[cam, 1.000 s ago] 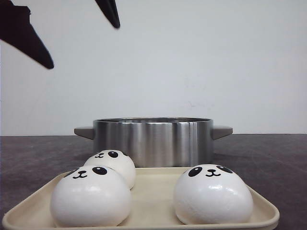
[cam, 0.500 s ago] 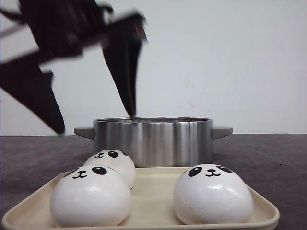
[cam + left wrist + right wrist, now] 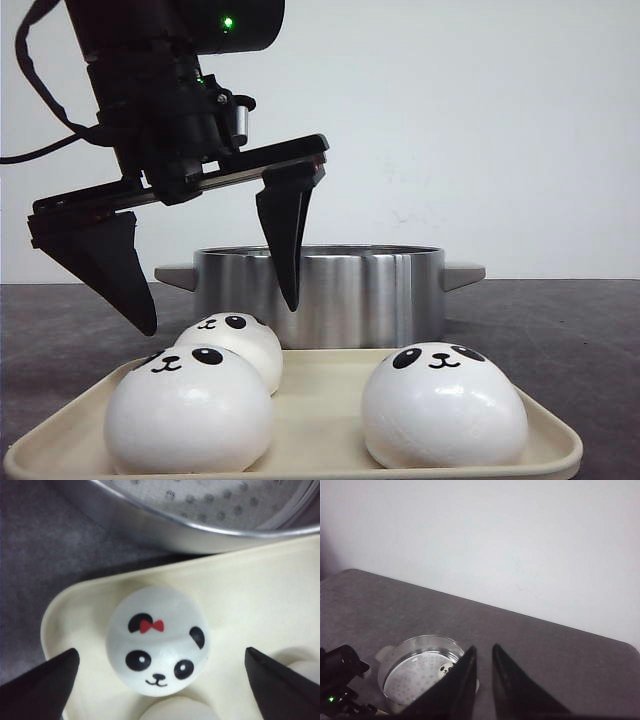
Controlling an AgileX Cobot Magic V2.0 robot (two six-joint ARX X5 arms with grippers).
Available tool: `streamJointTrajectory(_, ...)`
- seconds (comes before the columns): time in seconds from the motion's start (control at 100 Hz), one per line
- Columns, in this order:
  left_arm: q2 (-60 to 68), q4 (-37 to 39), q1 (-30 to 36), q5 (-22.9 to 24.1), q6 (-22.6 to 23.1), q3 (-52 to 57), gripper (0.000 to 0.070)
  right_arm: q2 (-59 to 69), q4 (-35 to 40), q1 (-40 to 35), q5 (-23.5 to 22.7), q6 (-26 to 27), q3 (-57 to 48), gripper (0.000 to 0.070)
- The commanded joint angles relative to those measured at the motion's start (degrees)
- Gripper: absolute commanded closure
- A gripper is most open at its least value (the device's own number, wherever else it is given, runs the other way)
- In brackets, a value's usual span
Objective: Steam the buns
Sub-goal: 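Lower the left gripper onto the farther panda bun nearest it and grasp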
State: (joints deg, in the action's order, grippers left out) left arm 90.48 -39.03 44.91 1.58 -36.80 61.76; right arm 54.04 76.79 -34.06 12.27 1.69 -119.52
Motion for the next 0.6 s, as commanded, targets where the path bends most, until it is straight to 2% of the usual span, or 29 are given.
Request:
streamJointTrajectory(0.0, 1.68, 0.57, 0.04, 0.02, 0.11, 0.48, 0.0027, 0.42, 2.80, -0.35, 0.20, -0.44, -1.27, 0.0649)
streamJointTrajectory(0.26, 4.59, 2.01, -0.11, -2.51, 0.28, 0.48, 0.0028, 0.42, 3.78, -0.35, 0.17, -0.48, -1.27, 0.0649)
streamJointTrajectory(0.59, 8.35, 3.19, -0.28, -2.64, 0.31, 0.48, 0.0035, 0.42, 3.93, -0.35, 0.17, -0.50, -1.27, 0.0649)
